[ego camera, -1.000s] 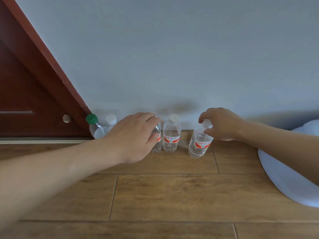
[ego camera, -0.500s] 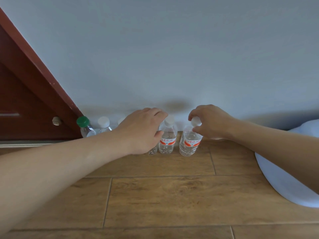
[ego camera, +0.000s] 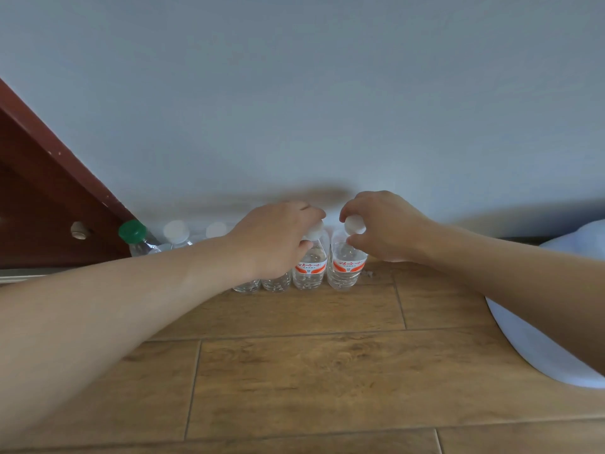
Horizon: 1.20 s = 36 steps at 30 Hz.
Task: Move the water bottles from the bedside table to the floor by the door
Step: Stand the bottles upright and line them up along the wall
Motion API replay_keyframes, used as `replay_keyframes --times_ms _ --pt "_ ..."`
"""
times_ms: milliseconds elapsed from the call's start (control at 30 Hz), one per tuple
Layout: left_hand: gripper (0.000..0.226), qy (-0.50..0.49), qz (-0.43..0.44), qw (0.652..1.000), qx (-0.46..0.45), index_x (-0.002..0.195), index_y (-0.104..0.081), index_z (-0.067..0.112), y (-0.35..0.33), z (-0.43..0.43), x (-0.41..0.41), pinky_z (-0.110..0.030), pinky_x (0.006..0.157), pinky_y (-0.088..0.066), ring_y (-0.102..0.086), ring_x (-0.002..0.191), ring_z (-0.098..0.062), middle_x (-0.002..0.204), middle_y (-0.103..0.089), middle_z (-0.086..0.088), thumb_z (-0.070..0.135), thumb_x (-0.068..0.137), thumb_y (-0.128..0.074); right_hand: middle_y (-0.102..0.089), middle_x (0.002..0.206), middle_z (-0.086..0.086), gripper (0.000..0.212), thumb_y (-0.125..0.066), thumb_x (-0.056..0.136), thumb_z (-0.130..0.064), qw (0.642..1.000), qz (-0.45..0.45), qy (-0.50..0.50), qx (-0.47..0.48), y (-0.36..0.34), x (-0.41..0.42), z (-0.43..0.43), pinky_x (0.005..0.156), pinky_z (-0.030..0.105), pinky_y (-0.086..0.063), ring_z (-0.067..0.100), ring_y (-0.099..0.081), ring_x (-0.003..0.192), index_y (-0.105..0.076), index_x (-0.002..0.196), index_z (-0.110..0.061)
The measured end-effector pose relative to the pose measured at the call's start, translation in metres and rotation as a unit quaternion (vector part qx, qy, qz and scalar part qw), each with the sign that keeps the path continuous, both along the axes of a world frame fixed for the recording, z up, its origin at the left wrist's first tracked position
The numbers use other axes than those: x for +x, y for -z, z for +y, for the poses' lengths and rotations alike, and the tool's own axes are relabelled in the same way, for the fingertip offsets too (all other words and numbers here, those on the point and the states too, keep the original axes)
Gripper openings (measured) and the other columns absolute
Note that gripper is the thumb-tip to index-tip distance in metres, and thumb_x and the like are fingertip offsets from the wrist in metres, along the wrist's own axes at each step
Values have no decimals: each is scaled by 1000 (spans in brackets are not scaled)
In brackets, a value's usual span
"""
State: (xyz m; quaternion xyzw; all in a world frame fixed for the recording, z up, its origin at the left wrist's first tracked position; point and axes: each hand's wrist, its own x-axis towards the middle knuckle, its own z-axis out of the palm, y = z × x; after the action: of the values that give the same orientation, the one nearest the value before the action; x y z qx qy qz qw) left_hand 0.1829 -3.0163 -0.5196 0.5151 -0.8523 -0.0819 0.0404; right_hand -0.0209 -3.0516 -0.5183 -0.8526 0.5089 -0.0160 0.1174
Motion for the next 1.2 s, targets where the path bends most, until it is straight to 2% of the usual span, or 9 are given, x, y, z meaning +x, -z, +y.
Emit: replay_keyframes --times_ms 67,167,533,667,833,1033,1200 --pt "42 -2 7 1000 8 139 -50 23 2 -4 -2 -40 92 -47 -56 115 -23 131 -57 4 27 97 -55 -61 116 -2 32 -64 85 -27 1000 -2 0 0 1 1 -1 85 27 -39 21 -55 110 -63 117 -23" --pt "39 -1 23 1000 6 135 -54 19 5 -9 -3 -36 90 -46 -57 113 -24 128 -60 1 25 97 -57 -61 115 -2 32 -64 85 -27 1000 -1 0 0 2 0 -2 86 28 -40 21 -55 109 -63 117 -23" --pt "23 0 33 999 1 114 -63 13 5 -10 -4 -36 78 -47 -58 94 -24 103 -62 -3 19 92 -58 -62 118 -1 33 -66 85 -28 1000 -6 0 3 0 4 -1 89 28 -39 21 -54 112 -64 118 -21" --pt "23 -10 33 999 3 113 -63 12 5 -11 -3 -39 80 -48 -59 95 -26 104 -61 -5 19 92 -58 -61 120 0 34 -66 85 -28 1000 -5 1 5 1 6 -1 90 28 -39 22 -54 112 -64 118 -21" --pt "28 -8 40 999 1 119 -62 12 5 -12 -5 -33 79 -43 -59 99 -26 108 -62 -5 19 92 -59 -62 119 0 33 -66 85 -28 1000 -3 1 3 2 5 -1 89 29 -39 22 -55 111 -64 117 -22" --pt "32 -11 44 999 2 121 -61 11 5 -11 -4 -42 84 -48 -59 99 -26 110 -63 -6 19 91 -58 -61 114 0 35 -68 82 -26 1000 -2 4 8 4 5 -1 85 28 -40 22 -56 107 -63 117 -22" --pt "34 -11 41 999 3 124 -60 11 6 -10 -3 -42 85 -49 -59 101 -27 113 -63 -6 21 91 -59 -60 116 0 43 -72 79 -23 1000 2 6 19 3 6 -2 85 29 -42 23 -57 106 -61 121 -21"
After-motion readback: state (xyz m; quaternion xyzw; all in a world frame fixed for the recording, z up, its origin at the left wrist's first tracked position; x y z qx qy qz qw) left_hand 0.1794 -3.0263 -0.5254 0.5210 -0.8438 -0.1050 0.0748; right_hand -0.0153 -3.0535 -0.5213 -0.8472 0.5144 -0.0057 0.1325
